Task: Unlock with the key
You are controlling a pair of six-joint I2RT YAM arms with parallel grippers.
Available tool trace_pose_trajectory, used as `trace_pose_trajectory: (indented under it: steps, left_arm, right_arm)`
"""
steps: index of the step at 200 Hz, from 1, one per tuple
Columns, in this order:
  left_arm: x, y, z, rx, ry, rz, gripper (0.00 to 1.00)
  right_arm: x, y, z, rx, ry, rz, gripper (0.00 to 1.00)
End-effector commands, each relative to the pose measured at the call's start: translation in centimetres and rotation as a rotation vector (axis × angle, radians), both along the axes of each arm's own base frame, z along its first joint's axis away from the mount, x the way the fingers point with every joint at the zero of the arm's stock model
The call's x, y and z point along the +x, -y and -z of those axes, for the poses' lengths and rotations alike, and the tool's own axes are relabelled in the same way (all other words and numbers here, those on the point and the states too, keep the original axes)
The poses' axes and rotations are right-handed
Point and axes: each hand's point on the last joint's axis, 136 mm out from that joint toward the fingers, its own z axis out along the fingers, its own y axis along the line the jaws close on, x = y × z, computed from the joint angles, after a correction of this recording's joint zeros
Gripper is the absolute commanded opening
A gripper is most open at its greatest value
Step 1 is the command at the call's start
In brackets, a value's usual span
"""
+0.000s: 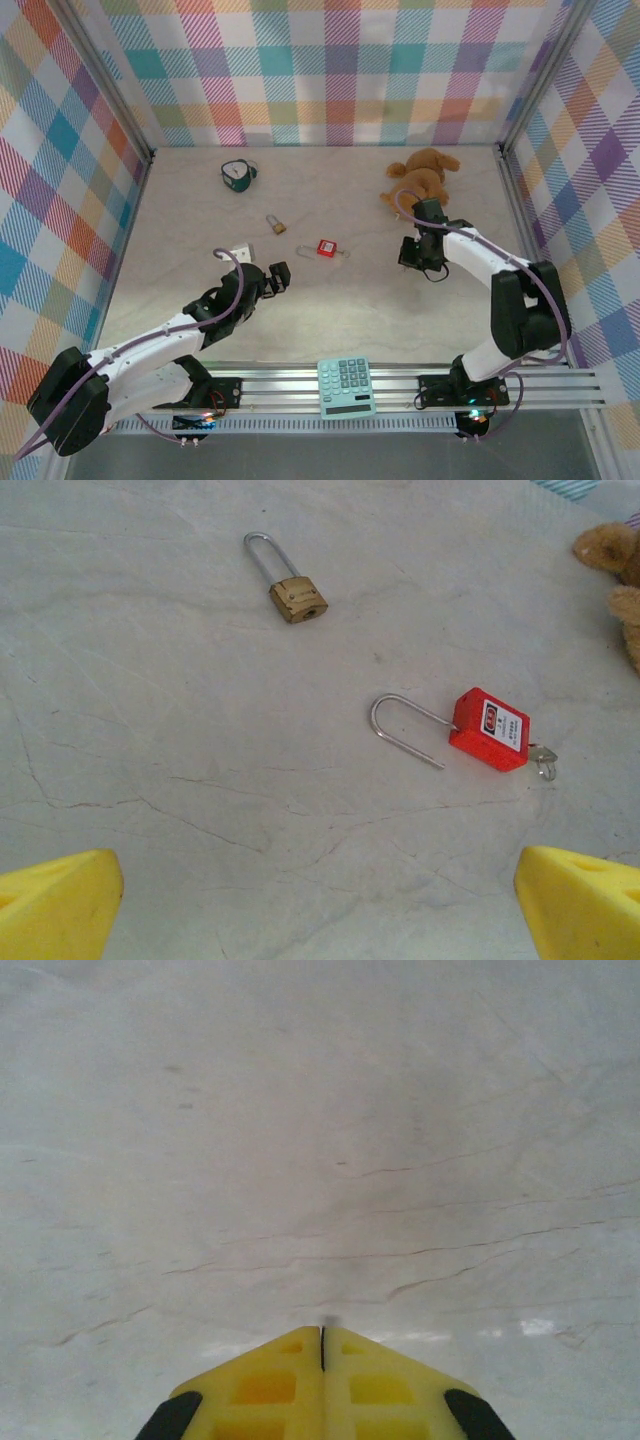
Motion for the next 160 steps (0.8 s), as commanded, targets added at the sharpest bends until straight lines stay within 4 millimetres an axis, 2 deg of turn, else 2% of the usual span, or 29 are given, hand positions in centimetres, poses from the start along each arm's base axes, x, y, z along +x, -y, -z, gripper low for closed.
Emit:
trace_pose_trajectory:
  steps: [1, 8, 29, 52, 86, 125, 147, 160]
  left_arm:
    - [0.7, 0.1, -0.7, 0.034, 0.005, 0.010, 1.00]
    - [0.8, 0.6, -0.6, 0.035, 0.000, 0.032, 0.98]
    - [1.4, 1.3, 0.0, 0.065, -0.016, 0.056, 0.82]
    - [1.8, 2.2, -0.2, 0.113, 0.005, 0.116, 0.76]
    - [1.3, 6.1, -3.0, 0.212, 0.194, 0.330, 0.73]
    - [-1.3, 11.4, -6.4, 0.187, 0.486, 0.623, 0.74]
    - [-3.1, 13.6, -7.4, 0.229, 0.657, 0.771, 0.70]
    - [-3.3, 14.1, -8.0, 0.233, 0.719, 0.791, 0.65]
  right_arm:
    - [-0.2, -1.8, -3.2, 0.029, 0.052, -0.059, 0.06]
    - [-0.3, -2.3, -3.9, 0.030, 0.065, -0.076, 0.06]
    - [-0.8, -4.0, -6.1, 0.040, 0.104, -0.126, 0.06]
    - [-1.5, -6.1, -8.4, 0.059, 0.141, -0.185, 0.06]
    - [-2.9, -9.3, -11.7, 0.106, 0.196, -0.269, 0.06]
    - [-4.7, -12.3, -15.4, 0.202, 0.247, -0.339, 0.06]
    - [-5.5, -13.2, -17.2, 0.246, 0.272, -0.360, 0.06]
    - [-5.9, -13.8, -18.1, 0.275, 0.283, -0.372, 0.06]
